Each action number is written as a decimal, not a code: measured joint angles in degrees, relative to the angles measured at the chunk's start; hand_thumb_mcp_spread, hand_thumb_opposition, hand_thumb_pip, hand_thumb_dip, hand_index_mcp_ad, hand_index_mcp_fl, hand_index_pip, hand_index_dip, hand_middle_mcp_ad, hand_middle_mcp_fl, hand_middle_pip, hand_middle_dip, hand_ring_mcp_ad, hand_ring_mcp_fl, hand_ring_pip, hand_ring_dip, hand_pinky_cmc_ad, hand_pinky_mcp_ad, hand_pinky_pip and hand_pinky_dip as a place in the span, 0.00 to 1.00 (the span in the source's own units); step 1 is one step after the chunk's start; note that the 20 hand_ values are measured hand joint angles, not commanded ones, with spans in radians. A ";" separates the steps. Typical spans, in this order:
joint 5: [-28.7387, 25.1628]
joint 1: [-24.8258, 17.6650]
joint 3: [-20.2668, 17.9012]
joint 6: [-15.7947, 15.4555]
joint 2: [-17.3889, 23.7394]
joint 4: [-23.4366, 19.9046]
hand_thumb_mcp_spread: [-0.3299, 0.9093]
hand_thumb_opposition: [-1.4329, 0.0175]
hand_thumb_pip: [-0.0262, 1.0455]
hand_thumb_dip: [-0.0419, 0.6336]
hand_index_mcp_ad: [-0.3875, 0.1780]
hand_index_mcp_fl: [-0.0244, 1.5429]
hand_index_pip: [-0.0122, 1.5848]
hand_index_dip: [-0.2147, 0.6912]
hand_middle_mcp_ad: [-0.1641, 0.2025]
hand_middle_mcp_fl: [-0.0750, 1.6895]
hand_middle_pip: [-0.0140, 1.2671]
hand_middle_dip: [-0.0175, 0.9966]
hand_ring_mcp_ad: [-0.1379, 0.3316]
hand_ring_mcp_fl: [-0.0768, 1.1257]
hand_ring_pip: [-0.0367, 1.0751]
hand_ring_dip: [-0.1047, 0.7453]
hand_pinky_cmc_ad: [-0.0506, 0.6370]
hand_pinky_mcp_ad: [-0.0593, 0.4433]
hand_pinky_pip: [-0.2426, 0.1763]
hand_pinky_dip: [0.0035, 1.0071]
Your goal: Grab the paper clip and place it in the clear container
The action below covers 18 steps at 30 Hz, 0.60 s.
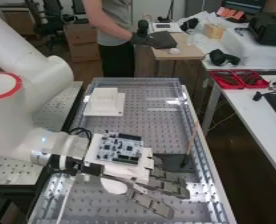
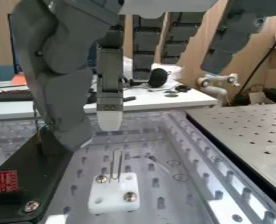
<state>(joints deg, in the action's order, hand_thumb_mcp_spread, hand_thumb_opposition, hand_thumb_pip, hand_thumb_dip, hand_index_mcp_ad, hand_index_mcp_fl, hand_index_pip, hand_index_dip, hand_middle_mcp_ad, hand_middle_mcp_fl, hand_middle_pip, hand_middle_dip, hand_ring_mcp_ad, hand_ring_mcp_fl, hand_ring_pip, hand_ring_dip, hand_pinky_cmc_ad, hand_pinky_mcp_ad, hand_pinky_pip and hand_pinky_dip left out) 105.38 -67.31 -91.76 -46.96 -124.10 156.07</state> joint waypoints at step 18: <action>6.79 2.69 3.13 -3.80 -2.44 0.60 0.68 0.44 0.49 0.41 0.40 0.23 0.88 0.40 0.39 0.16 0.10 0.21 0.35 0.09 0.13 0.24 0.53 0.55 0.70 0.19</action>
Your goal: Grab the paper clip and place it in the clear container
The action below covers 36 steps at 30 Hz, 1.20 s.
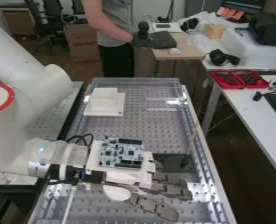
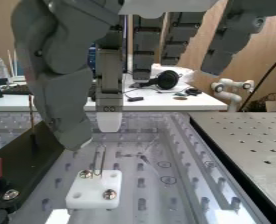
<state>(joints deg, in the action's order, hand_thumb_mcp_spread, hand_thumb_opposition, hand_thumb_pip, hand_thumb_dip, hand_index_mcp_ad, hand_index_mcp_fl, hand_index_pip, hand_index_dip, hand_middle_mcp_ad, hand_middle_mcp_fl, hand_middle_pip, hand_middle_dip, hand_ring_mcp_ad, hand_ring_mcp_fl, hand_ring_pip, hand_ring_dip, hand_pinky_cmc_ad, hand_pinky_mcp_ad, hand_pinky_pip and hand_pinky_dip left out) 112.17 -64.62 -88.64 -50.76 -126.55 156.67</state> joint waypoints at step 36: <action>4.91 1.01 3.44 -2.85 -2.58 2.40 0.69 0.41 0.49 0.41 0.35 0.28 0.89 0.35 0.39 0.17 0.10 0.22 0.35 0.10 0.14 0.26 0.52 0.55 0.70 0.19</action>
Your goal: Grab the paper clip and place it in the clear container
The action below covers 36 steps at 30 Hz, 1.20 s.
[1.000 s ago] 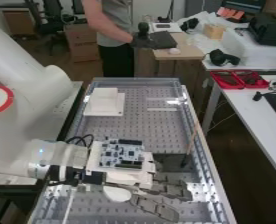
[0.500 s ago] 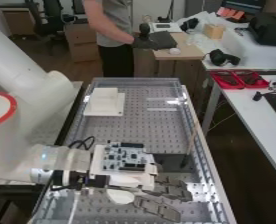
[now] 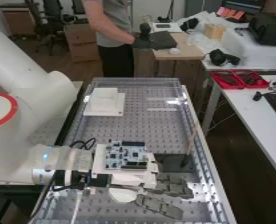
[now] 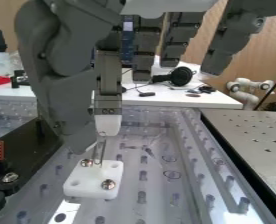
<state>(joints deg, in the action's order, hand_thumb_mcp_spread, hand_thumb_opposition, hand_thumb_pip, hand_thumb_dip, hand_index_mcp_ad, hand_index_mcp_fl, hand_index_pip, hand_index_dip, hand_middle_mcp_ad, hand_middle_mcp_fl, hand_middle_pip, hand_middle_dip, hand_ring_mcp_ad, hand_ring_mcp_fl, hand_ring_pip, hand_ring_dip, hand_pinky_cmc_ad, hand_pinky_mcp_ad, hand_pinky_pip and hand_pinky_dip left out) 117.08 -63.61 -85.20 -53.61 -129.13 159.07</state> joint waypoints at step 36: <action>1.33 0.53 2.39 -2.13 -1.27 2.45 0.70 0.41 0.49 0.41 0.32 0.31 0.82 0.31 0.39 0.18 0.10 0.22 0.34 0.10 0.14 0.26 0.53 0.55 0.74 0.19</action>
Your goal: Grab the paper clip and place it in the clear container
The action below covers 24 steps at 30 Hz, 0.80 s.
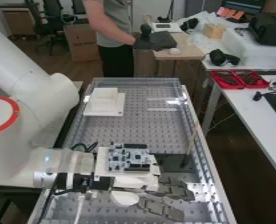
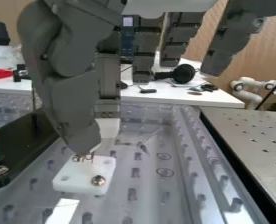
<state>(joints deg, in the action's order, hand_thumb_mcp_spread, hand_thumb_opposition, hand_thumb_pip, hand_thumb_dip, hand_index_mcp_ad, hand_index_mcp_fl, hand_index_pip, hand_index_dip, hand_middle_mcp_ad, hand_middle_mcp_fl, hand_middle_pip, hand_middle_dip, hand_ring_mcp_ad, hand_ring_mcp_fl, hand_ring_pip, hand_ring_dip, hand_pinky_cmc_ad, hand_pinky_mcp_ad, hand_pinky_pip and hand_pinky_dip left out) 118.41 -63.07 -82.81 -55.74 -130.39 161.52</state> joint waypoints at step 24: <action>0.17 0.25 0.71 0.02 -0.79 0.19 0.72 0.40 0.50 0.41 0.30 0.37 0.90 0.29 0.40 0.18 0.10 0.22 0.34 0.12 0.14 0.26 0.53 0.55 0.74 0.19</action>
<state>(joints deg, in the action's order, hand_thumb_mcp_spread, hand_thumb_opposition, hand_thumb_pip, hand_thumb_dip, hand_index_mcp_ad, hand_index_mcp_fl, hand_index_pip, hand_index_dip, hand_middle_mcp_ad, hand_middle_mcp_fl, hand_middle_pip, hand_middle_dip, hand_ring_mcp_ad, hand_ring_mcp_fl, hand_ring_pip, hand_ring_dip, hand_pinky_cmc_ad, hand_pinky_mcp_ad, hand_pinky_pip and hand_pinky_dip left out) 118.58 -62.82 -82.10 -55.72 -131.19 161.72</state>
